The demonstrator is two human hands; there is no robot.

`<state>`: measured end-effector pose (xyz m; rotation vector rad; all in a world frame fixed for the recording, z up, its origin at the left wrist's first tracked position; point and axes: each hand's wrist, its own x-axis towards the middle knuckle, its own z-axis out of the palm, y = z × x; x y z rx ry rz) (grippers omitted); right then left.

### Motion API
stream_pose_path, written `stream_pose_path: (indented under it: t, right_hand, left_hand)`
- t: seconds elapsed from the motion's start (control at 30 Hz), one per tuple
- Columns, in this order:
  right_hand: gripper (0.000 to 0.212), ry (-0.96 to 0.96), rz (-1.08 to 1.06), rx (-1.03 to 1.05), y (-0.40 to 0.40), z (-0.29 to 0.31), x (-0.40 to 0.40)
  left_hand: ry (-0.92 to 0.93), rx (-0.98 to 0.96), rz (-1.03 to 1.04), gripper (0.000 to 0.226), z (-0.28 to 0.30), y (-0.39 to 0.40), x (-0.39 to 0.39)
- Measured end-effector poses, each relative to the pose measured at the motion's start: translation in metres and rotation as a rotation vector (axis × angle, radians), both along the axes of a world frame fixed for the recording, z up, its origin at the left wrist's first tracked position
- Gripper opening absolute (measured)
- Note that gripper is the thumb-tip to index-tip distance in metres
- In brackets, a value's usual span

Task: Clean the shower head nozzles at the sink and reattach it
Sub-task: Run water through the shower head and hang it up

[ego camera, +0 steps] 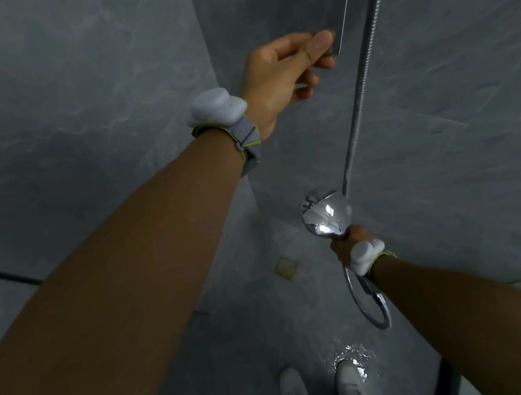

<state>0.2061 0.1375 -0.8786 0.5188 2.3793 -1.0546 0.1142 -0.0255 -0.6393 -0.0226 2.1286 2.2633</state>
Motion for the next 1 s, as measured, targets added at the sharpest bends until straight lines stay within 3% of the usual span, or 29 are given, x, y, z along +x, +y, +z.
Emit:
stream_pose_path:
  t: [0.13, 0.23, 0.37, 0.47, 0.6, 0.77, 1.0]
  right_hand:
    - [0.026, 0.095, -0.056, -0.109, -0.005, 0.008, -0.013]
    - [0.01, 0.078, 0.017, -0.024, -0.001, 0.008, -0.018]
    - [0.009, -0.066, 0.107, 0.082, 0.002, 0.005, -0.017]
    - [0.006, 0.028, 0.14, 0.105, -0.005, 0.002, -0.013]
    - [0.016, 0.076, 0.137, 0.076, -0.008, -0.001, -0.01]
    - [0.025, 0.138, 0.026, 0.13, -0.019, 0.01, -0.017]
    - [0.032, -0.005, -0.038, 0.081, 0.002, -0.002, -0.011]
  left_hand:
    - [0.003, -0.001, -0.003, 0.022, -0.001, -0.002, -0.002]
    - [0.011, 0.003, -0.019, 0.02, -0.003, -0.003, -0.004]
    - [0.009, 0.022, -0.02, 0.02, -0.006, -0.004, -0.006]
    - [0.009, 0.027, -0.023, 0.019, -0.008, -0.006, -0.008]
    - [0.01, 0.011, -0.017, 0.023, -0.007, -0.006, -0.01]
    - [0.026, 0.011, -0.026, 0.012, -0.007, -0.006, -0.01]
    - [0.036, 0.008, -0.042, 0.015, -0.009, -0.004, -0.012]
